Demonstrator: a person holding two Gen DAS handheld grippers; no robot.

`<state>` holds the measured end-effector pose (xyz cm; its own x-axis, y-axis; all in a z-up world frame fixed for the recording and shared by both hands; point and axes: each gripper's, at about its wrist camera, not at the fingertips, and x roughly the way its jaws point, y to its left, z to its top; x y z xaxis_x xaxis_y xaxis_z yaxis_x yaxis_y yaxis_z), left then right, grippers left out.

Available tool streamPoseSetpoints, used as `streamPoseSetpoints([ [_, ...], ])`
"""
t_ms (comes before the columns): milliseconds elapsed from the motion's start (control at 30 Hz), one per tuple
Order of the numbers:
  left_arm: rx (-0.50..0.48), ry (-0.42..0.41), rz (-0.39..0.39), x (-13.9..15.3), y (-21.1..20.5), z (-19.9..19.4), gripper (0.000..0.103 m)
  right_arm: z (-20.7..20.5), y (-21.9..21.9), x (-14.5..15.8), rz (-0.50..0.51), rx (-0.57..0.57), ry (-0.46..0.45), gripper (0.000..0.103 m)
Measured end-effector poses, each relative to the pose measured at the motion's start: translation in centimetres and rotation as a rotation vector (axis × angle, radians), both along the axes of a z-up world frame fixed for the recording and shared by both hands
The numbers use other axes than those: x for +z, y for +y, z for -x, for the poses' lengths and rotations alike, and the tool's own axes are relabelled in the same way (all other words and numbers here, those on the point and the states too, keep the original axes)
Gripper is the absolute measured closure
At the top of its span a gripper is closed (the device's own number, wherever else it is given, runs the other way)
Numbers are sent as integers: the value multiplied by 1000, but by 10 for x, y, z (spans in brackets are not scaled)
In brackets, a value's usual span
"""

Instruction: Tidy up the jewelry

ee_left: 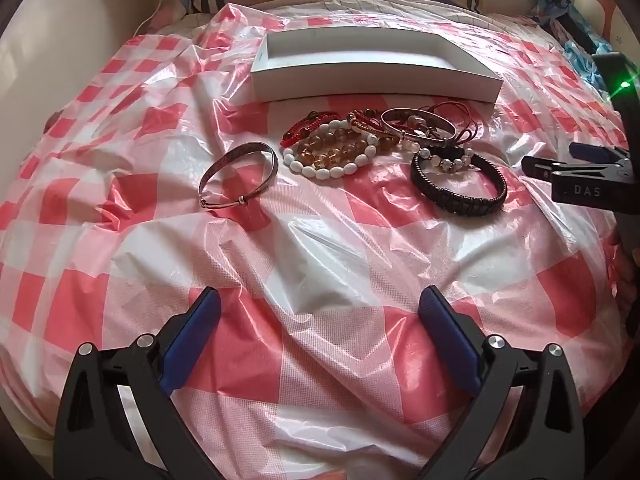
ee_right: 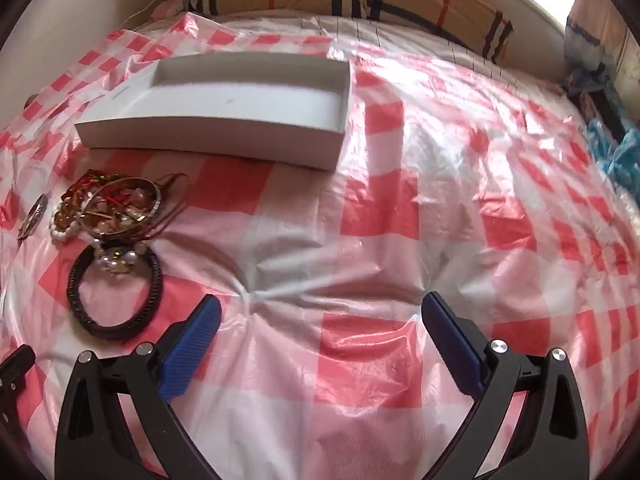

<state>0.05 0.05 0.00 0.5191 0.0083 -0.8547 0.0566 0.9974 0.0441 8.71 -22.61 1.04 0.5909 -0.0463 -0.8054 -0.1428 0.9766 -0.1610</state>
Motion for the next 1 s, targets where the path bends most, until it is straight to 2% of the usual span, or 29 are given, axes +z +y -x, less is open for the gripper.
streamPoseSetpoints([
  [133, 21, 20, 46, -2, 9, -2, 7, 19, 15, 15, 70, -7, -66, 7],
  [233, 30, 34, 81, 1, 14, -3, 8, 22, 15, 13, 64, -2, -45, 7],
  [333, 48, -10, 114, 8, 15, 0, 8, 17, 16, 10, 61, -3, -23, 7],
  [467, 58, -62, 80, 15, 12, -4, 8, 17, 12, 10, 19, 4, -2, 7],
  [767, 37, -54, 22, 4, 3, -4, 8, 19, 11, 17, -15, 19, 1, 7],
  [1000, 36, -51, 19, 3, 2, -4, 8, 19, 11, 20, -14, 23, -2, 7],
])
